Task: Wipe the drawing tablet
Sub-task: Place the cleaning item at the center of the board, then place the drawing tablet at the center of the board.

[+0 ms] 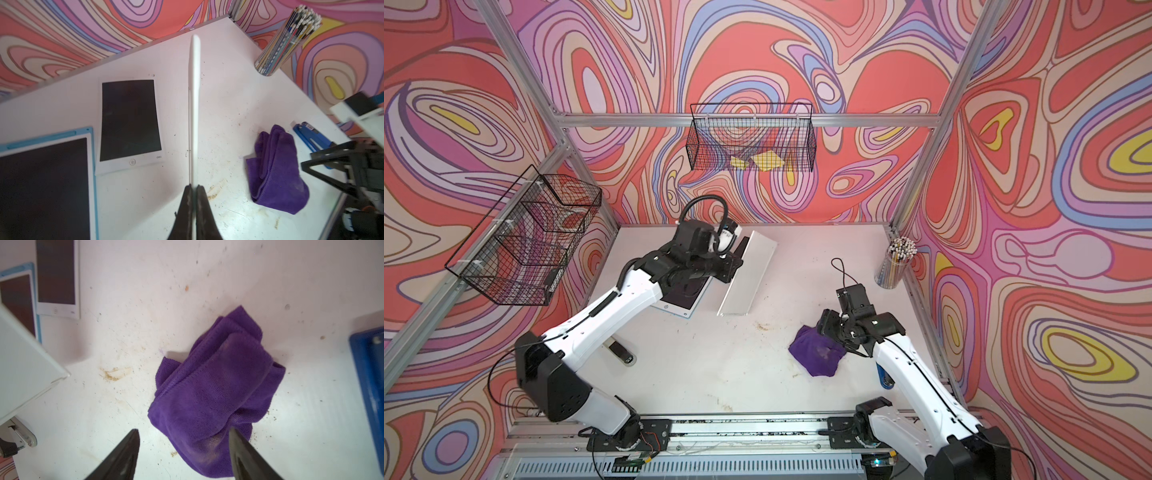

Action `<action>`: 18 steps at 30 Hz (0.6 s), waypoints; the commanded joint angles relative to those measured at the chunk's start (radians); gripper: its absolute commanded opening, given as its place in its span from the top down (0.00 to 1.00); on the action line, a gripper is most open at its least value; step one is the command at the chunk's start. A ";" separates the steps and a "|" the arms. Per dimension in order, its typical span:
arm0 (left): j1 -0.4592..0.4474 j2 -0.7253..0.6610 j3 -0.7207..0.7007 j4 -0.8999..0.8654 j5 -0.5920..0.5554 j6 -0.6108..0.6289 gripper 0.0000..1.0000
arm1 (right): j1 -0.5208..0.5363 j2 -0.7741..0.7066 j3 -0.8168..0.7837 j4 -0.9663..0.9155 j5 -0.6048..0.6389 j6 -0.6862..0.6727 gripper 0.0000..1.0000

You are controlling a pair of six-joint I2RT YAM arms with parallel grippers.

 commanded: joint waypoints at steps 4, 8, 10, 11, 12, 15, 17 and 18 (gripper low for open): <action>-0.140 0.260 0.273 0.006 -0.446 0.400 1.00 | 0.003 -0.103 0.098 -0.132 0.134 -0.017 0.29; -0.181 0.469 0.457 0.037 -0.576 0.556 1.00 | 0.003 -0.138 0.116 -0.169 0.159 0.012 0.31; -0.188 0.558 0.536 0.049 -0.599 0.622 1.00 | 0.003 -0.156 0.120 -0.186 0.172 0.018 0.31; -0.194 0.607 0.574 0.054 -0.614 0.662 1.00 | 0.003 -0.164 0.119 -0.193 0.182 0.021 0.31; -0.199 0.646 0.605 0.061 -0.626 0.701 1.00 | 0.003 -0.171 0.117 -0.196 0.186 0.022 0.32; -0.225 0.763 0.683 0.101 -0.678 0.815 1.00 | 0.003 -0.180 0.105 -0.204 0.187 0.036 0.32; -0.252 0.810 0.695 0.166 -0.699 0.902 1.00 | 0.003 -0.189 0.085 -0.197 0.182 0.049 0.32; -0.263 0.824 0.696 0.191 -0.698 0.919 1.00 | 0.003 -0.196 0.077 -0.195 0.184 0.057 0.32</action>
